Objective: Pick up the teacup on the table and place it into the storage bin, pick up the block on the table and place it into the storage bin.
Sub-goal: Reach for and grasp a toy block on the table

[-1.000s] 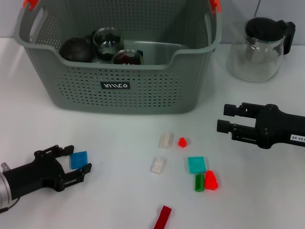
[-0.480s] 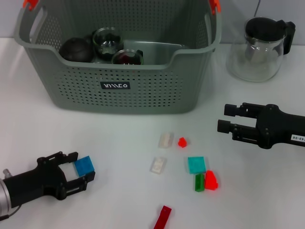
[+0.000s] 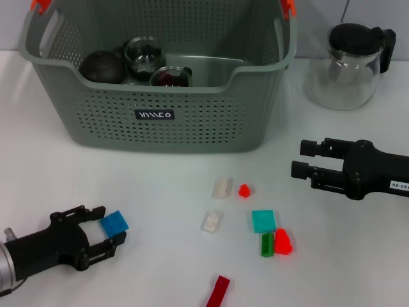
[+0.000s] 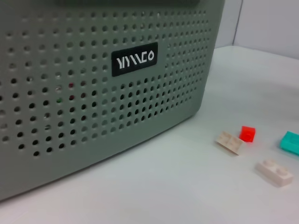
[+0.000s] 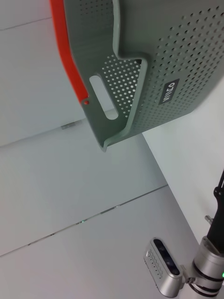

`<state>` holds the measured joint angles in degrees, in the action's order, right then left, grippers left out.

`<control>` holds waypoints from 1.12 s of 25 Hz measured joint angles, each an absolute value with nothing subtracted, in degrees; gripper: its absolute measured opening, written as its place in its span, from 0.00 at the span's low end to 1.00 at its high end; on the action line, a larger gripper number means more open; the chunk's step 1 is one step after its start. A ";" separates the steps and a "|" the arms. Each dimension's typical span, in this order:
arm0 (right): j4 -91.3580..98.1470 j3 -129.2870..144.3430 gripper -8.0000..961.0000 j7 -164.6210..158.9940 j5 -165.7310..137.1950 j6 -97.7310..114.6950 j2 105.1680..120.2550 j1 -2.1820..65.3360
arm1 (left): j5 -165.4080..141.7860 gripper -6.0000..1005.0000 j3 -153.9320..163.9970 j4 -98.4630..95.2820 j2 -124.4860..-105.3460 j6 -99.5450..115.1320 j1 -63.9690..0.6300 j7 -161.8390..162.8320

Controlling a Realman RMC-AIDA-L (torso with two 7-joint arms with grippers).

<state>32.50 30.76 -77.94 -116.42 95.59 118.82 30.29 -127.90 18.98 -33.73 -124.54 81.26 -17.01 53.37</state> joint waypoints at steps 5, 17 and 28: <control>32.47 30.71 0.67 -77.82 -116.40 95.62 118.82 30.26 | -127.73 0.68 18.90 -33.70 -124.54 81.15 -16.83 52.31; 32.43 30.67 0.67 -77.81 -116.36 95.72 118.83 30.32 | -127.70 0.51 17.33 -31.54 -124.62 80.71 -16.76 44.99; 32.43 30.67 0.67 -77.99 -116.37 95.71 118.83 30.58 | -127.71 0.51 15.27 -30.80 -124.46 80.51 -16.70 43.59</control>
<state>32.43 30.67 -77.99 -116.37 95.71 118.83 30.58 -127.71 15.27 -30.80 -124.46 80.51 -16.70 43.59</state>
